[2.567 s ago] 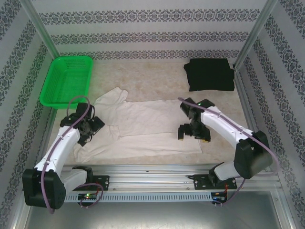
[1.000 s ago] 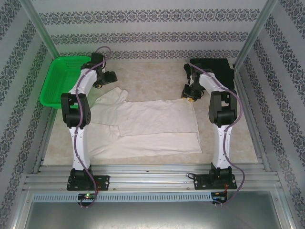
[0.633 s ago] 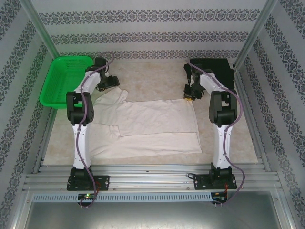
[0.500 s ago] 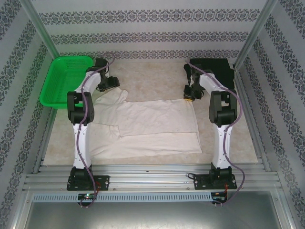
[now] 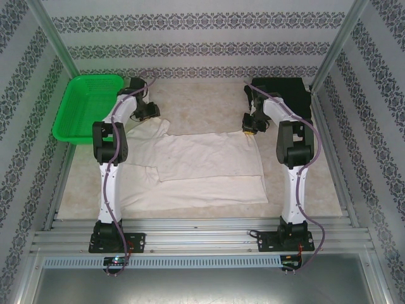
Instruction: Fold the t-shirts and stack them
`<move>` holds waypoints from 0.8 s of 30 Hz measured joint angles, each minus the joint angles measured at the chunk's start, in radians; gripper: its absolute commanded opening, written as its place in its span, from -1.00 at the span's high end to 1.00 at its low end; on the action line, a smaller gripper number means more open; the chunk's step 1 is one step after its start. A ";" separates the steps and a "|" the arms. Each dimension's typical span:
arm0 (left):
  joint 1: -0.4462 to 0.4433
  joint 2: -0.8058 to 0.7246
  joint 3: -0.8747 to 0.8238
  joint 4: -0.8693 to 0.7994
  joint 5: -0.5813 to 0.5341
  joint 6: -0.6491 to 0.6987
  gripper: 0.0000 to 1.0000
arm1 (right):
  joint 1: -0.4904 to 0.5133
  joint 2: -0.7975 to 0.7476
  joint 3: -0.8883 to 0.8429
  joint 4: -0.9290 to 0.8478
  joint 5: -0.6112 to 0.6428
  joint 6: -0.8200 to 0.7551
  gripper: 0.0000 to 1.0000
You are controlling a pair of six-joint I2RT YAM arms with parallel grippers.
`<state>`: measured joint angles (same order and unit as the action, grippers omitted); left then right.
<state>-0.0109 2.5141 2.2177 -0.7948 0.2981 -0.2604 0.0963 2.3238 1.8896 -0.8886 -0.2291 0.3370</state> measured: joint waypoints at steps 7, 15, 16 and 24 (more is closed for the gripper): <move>-0.001 0.002 0.007 -0.021 0.045 0.014 1.00 | 0.000 0.000 0.000 0.000 0.000 0.000 0.80; -0.002 -0.037 0.032 -0.048 -0.071 0.055 1.00 | 0.000 -0.002 0.000 0.000 0.000 0.000 0.84; -0.003 -0.050 0.032 -0.051 -0.092 0.063 1.00 | 0.000 -0.002 0.000 0.000 0.000 0.000 0.85; -0.029 -0.192 -0.015 -0.041 -0.201 0.116 1.00 | 0.000 -0.002 0.000 0.000 0.000 0.000 0.90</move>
<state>-0.0402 2.3219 2.2028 -0.8356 0.0975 -0.1440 0.0963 2.3219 1.8893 -0.8883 -0.2287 0.3374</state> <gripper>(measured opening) 0.053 0.071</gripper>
